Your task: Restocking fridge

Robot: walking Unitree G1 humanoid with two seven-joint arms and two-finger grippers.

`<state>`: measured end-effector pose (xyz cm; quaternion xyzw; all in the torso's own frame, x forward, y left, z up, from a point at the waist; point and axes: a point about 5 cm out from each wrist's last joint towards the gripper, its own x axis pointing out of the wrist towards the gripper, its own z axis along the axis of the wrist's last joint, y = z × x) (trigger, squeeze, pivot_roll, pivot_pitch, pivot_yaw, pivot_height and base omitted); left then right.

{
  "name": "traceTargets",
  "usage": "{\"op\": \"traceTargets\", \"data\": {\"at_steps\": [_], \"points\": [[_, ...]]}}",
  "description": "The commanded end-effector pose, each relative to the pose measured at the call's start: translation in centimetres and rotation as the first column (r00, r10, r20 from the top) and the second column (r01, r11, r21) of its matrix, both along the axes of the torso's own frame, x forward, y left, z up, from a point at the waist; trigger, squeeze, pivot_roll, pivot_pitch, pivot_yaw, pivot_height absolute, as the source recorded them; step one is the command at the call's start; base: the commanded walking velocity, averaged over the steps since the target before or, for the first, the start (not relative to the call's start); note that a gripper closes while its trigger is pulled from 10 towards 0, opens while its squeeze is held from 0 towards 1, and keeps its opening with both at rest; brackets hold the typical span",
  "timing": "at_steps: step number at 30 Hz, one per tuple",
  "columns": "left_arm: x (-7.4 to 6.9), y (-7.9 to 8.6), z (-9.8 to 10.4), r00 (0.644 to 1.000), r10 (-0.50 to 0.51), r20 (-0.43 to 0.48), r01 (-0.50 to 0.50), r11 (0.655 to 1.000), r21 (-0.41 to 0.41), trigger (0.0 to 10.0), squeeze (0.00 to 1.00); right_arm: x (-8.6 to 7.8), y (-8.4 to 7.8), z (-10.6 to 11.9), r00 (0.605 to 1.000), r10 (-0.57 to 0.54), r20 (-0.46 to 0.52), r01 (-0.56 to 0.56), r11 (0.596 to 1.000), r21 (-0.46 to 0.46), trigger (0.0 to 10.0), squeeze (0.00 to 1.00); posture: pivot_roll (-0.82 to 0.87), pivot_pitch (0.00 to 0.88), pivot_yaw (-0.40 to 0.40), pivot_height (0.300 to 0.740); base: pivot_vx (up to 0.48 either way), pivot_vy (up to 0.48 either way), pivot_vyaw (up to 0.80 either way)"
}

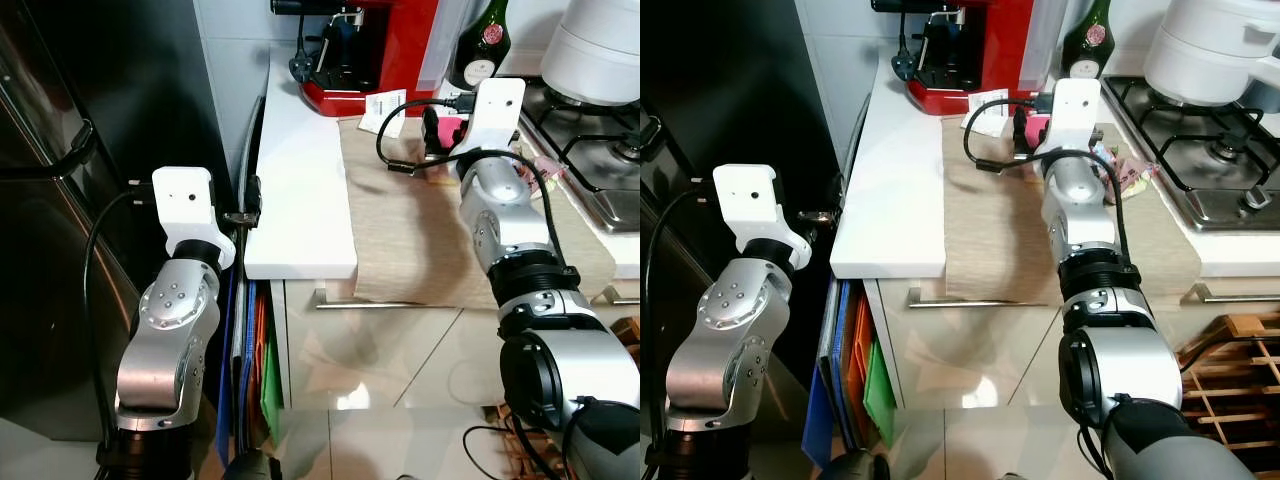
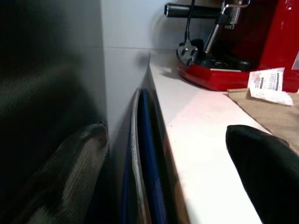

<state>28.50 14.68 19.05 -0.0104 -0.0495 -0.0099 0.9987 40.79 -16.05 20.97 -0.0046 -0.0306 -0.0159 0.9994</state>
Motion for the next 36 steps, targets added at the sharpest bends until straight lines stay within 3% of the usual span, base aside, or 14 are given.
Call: {"op": "traceTargets", "data": {"at_steps": [1,16,36], "points": [[-0.4,0.0,0.2,1.0,0.009,0.002,-0.009,1.0,0.005,10.0,0.0,0.3,0.0,0.9,1.0,-0.007,0.024,0.007,1.0,-0.002,10.0,0.0,0.12,0.069,-0.021,0.74,0.0,0.0,0.0],[-0.5,0.0,0.1,1.0,0.015,-0.009,-0.015,1.0,0.004,10.0,0.0,0.6,-1.1,0.5,0.998,-0.049,-0.032,0.052,0.994,0.092,10.0,0.0,0.12,0.078,-0.02,0.74,0.0,0.0,0.0],[-0.4,0.0,0.1,0.999,0.029,-0.022,-0.029,1.0,0.0,10.0,0.0,0.6,-0.9,-1.2,0.99,0.013,-0.139,-0.005,0.998,0.057,10.0,0.0,0.12,0.086,-0.021,0.74,0.0,0.0,0.0]]}}
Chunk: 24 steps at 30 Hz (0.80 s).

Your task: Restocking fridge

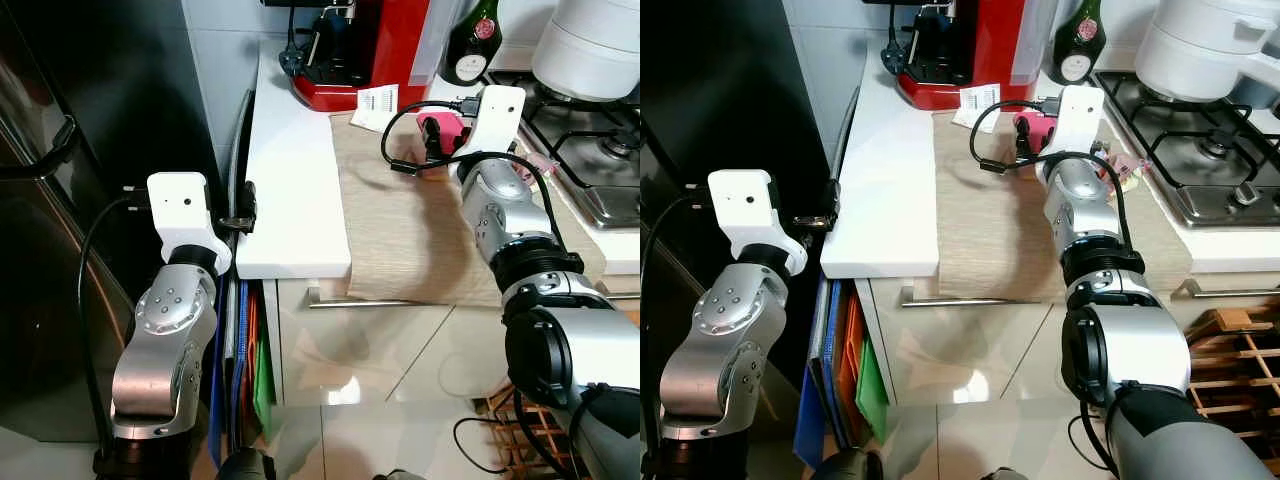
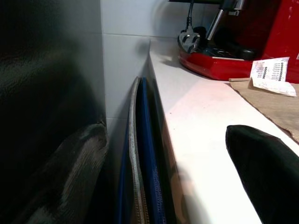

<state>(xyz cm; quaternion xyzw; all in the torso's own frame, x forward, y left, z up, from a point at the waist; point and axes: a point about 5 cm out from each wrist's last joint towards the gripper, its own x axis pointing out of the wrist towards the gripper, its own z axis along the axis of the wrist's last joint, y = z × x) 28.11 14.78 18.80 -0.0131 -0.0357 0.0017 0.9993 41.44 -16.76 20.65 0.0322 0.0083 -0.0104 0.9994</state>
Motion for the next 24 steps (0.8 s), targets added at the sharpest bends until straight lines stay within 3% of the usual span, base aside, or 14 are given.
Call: {"op": "traceTargets", "data": {"at_steps": [1,9,14,18,24], "points": [[0.0,-0.1,0.3,1.0,0.008,0.006,-0.008,1.0,0.005,10.0,0.0,0.0,-0.2,-0.9,0.998,0.0,-0.066,-0.001,1.0,-0.022,10.0,0.0,0.12,0.086,-0.021,0.74,0.0,0.0,0.0],[0.1,-0.1,0.4,1.0,0.014,0.008,-0.014,1.0,0.002,10.0,0.0,0.0,-0.2,-1.1,0.996,0.018,-0.086,-0.023,0.999,-0.05,10.0,0.0,0.11,0.085,-0.022,0.74,0.0,0.0,0.0],[0.1,0.0,0.4,1.0,0.022,0.01,-0.022,1.0,0.003,10.0,0.0,0.1,-0.7,0.2,0.999,0.03,-0.023,-0.032,0.992,-0.124,10.0,0.0,0.11,0.084,-0.025,0.74,0.0,0.0,0.0],[0.1,0.0,0.4,1.0,0.023,0.011,-0.023,1.0,0.002,10.0,0.0,0.1,-0.7,1.0,0.998,0.05,0.024,-0.047,0.993,-0.108,10.0,0.0,0.11,0.084,-0.025,0.74,0.0,0.0,0.0],[0.2,-0.1,0.4,1.0,0.021,0.011,-0.021,1.0,0.001,10.0,0.0,0.0,-1.0,0.5,0.999,0.042,-0.005,-0.042,0.995,-0.089,10.0,0.0,0.11,0.081,-0.024,0.74,0.0,0.0,0.0]]}}
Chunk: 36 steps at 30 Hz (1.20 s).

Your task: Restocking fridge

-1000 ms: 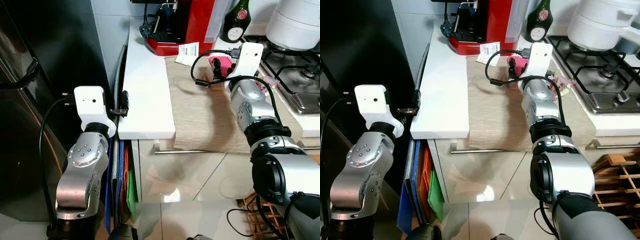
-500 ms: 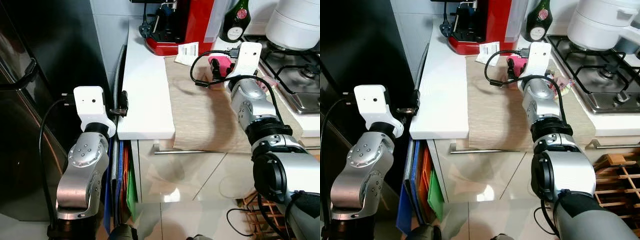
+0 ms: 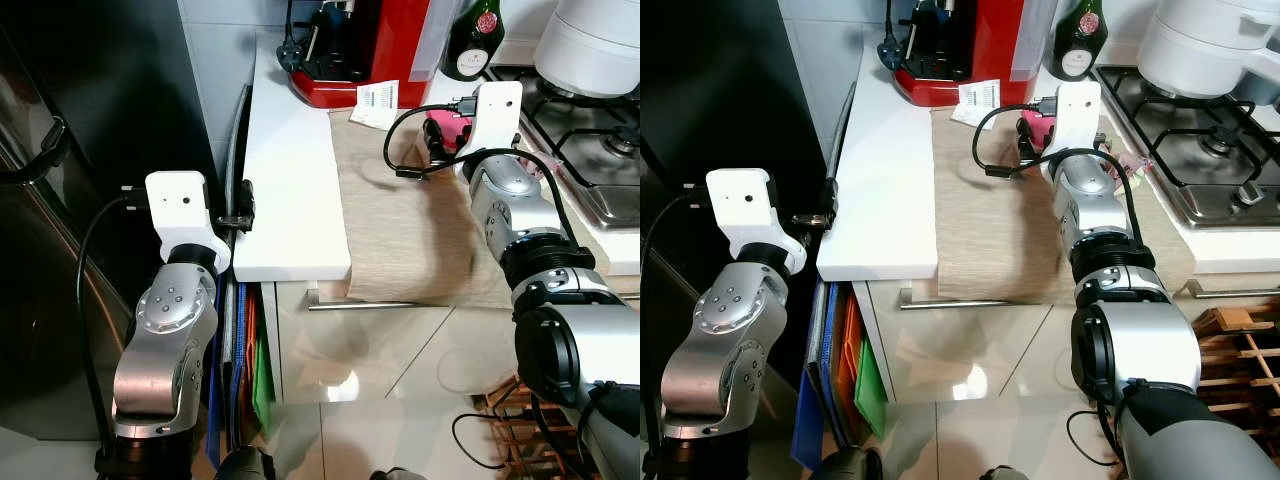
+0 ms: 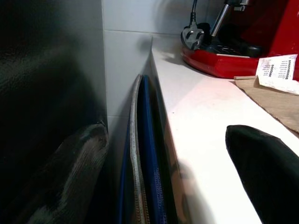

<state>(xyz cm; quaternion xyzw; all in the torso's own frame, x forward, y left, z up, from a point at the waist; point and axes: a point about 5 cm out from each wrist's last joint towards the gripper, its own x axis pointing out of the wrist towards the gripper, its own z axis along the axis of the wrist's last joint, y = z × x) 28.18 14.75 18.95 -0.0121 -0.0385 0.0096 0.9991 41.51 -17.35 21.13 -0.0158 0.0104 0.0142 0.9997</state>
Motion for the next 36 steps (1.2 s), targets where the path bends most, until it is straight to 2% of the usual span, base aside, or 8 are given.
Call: {"op": "traceTargets", "data": {"at_steps": [1,10,16,19,24,28,30,36], "points": [[0.1,-0.1,0.3,1.0,0.004,0.006,-0.004,1.0,0.0,10.0,0.0,-0.1,-0.4,-0.2,1.0,-0.007,-0.009,0.007,1.0,0.018,10.0,0.0,0.11,0.081,-0.023,0.74,0.0,0.0,0.0],[0.1,-0.1,0.1,1.0,0.005,-0.005,-0.004,1.0,0.011,10.0,0.0,-0.3,-0.1,-1.8,0.996,0.028,-0.09,-0.017,0.993,0.119,10.0,0.0,0.11,0.086,-0.022,0.74,0.0,0.0,0.0],[0.1,-0.4,-0.3,0.999,-0.019,-0.033,0.02,1.0,0.004,10.0,0.0,-0.4,0.2,-2.3,0.993,0.046,-0.112,-0.031,0.991,0.132,10.0,0.0,0.11,0.088,-0.02,0.74,0.0,0.0,0.0],[-0.2,-1.8,-0.1,0.988,-0.153,-0.008,0.152,0.988,-0.032,10.0,0.0,-0.4,0.4,-2.5,0.99,0.065,-0.127,-0.048,0.99,0.136,10.0,0.0,0.11,0.088,-0.02,0.74,0.0,0.0,0.0],[-0.8,-3.1,0.9,0.953,-0.296,0.06,0.299,0.954,-0.039,10.0,0.0,-0.4,0.6,-2.6,0.988,0.081,-0.135,-0.061,0.988,0.142,10.0,0.0,0.11,0.093,-0.02,0.74,0.0,0.0,0.0],[-0.9,-3.4,1.2,0.946,-0.316,0.07,0.318,0.947,-0.032,10.0,0.0,-0.4,0.7,-2.6,0.987,0.089,-0.136,-0.07,0.988,0.14,10.0,0.0,0.11,0.092,-0.02,0.74,0.0,0.0,0.0],[-1.0,-4.0,1.2,0.936,-0.344,0.074,0.346,0.938,-0.019,10.0,0.0,-0.4,0.7,-2.6,0.986,0.095,-0.136,-0.075,0.986,0.146,0.0,0.0,0.11,0.092,-0.02,0.74,0.0,0.0,0.0],[-1.7,-5.4,1.0,0.886,-0.459,0.066,0.462,0.886,-0.041,10.0,0.0,-0.4,0.5,-2.7,0.987,0.083,-0.14,-0.062,0.987,0.151,0.0,0.0,0.11,0.091,-0.021,0.74,0.0,0.0,0.0]]}}
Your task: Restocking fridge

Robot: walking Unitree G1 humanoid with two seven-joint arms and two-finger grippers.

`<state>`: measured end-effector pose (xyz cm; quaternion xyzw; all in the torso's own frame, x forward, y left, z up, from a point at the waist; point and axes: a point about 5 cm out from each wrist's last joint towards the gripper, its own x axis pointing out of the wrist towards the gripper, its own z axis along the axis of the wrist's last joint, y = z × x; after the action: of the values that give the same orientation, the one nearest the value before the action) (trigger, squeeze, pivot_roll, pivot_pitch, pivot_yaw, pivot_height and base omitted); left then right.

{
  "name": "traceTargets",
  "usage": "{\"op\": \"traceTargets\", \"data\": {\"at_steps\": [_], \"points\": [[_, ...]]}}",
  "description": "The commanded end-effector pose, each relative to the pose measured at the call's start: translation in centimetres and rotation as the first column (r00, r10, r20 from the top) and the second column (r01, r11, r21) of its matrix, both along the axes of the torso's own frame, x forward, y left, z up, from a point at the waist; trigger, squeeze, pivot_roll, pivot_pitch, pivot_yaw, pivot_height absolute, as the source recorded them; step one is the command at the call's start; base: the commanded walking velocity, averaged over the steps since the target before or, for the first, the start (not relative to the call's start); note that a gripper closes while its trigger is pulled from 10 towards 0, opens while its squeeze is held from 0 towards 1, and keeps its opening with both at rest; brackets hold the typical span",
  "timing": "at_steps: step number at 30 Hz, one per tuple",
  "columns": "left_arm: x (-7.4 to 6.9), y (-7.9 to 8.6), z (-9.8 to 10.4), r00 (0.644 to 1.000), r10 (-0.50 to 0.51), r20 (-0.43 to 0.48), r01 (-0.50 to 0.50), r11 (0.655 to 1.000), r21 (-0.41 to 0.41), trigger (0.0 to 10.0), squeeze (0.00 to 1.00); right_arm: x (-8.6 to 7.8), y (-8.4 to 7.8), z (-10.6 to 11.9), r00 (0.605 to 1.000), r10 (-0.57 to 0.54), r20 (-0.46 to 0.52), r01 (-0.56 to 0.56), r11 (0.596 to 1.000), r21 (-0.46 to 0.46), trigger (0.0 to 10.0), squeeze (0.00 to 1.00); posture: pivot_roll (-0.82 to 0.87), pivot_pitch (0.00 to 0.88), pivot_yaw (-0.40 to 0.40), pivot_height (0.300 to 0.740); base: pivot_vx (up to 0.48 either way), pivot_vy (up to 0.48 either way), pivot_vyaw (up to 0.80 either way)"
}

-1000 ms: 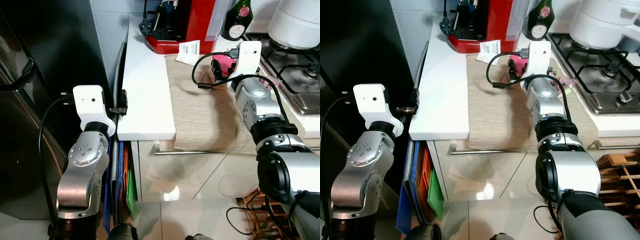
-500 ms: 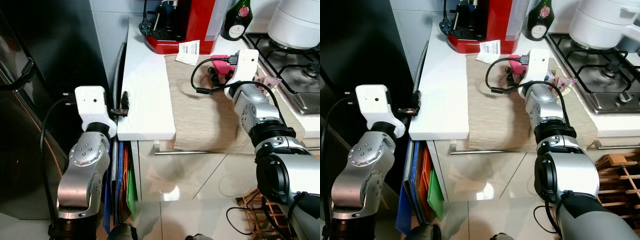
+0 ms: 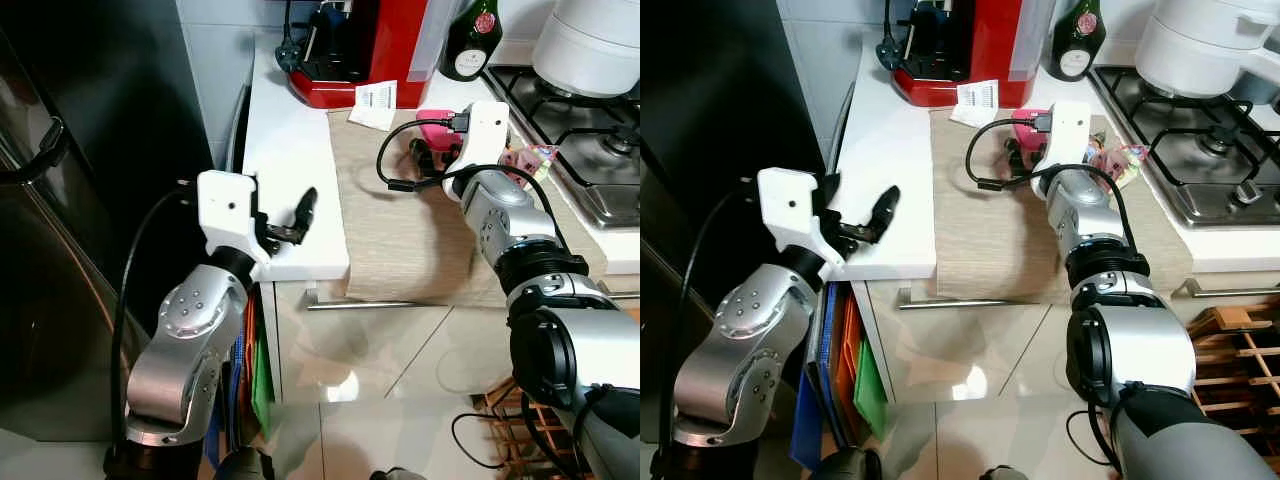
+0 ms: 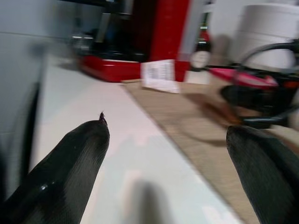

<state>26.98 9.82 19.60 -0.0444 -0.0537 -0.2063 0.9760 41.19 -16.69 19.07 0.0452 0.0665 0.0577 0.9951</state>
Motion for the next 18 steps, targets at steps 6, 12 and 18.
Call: {"op": "traceTargets", "data": {"at_steps": [6,12,18], "points": [[-0.3,-0.4,0.5,0.999,-0.046,0.018,0.046,0.999,-0.015,10.0,0.0,-0.1,-0.4,-0.3,1.0,-0.027,-0.009,0.028,0.999,0.039,0.0,0.0,0.11,0.091,-0.019,0.74,0.0,0.0,0.0],[0.1,-0.3,0.4,0.999,-0.045,0.011,0.046,0.999,-0.021,10.0,0.0,0.2,-0.2,0.9,0.998,-0.027,0.059,0.025,0.999,0.036,0.0,0.0,0.11,0.073,-0.018,0.74,0.0,0.0,0.0],[1.2,-0.5,-0.2,0.998,-0.063,-0.017,0.062,0.998,-0.029,10.0,0.0,0.5,0.3,4.1,0.973,-0.053,0.223,0.048,0.998,0.028,0.0,0.0,0.1,0.0,-0.01,0.74,0.0,0.0,0.0]]}}
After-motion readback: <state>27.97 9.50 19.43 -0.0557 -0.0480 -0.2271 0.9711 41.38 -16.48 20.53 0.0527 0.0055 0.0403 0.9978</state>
